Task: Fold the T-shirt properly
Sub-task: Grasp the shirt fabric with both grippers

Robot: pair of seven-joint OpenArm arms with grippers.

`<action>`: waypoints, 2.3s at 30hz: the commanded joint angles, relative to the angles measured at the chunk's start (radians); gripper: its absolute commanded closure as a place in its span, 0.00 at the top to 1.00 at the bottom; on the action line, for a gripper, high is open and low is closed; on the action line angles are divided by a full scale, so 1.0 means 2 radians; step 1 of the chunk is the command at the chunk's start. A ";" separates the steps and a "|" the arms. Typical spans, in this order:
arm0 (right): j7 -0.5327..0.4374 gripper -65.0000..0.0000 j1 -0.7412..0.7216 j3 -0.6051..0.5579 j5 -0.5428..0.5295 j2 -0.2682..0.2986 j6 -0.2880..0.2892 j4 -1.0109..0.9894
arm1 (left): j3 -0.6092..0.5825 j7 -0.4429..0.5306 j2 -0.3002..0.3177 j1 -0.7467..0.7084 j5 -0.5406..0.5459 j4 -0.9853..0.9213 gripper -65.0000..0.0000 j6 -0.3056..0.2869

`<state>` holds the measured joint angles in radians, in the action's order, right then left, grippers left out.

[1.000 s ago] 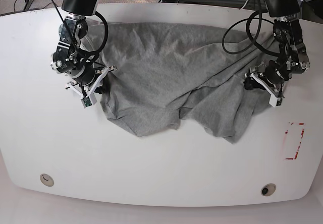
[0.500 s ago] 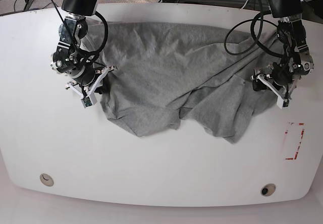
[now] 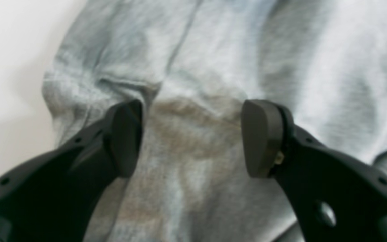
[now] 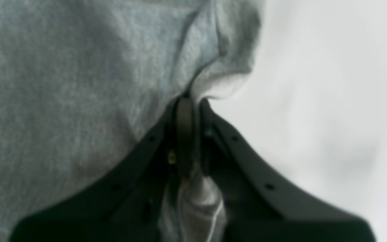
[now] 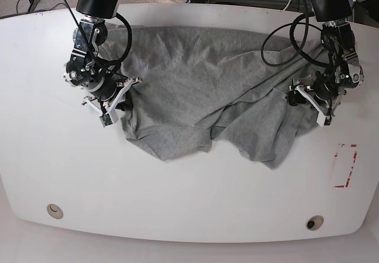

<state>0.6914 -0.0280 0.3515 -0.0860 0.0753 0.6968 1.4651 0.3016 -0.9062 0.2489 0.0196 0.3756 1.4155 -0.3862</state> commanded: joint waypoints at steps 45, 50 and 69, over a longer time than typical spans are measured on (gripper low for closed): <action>-0.010 0.00 -0.010 0.000 -0.006 0.005 0.001 0.008 | -0.001 -0.051 0.004 -0.010 0.005 0.085 0.58 -0.050; -0.010 0.00 -0.011 0.000 -0.006 0.005 0.001 0.008 | -0.001 -0.050 0.004 -0.009 0.004 0.066 0.58 -0.066; -0.010 0.00 -0.009 0.000 -0.006 0.005 0.001 0.008 | -0.001 -0.047 0.003 0.006 0.004 0.043 0.42 -0.070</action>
<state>0.6918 -0.0303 0.3515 -0.0826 0.0776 0.6968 1.4651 0.2981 -1.0145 0.2443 0.0147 0.3737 1.4883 -0.5213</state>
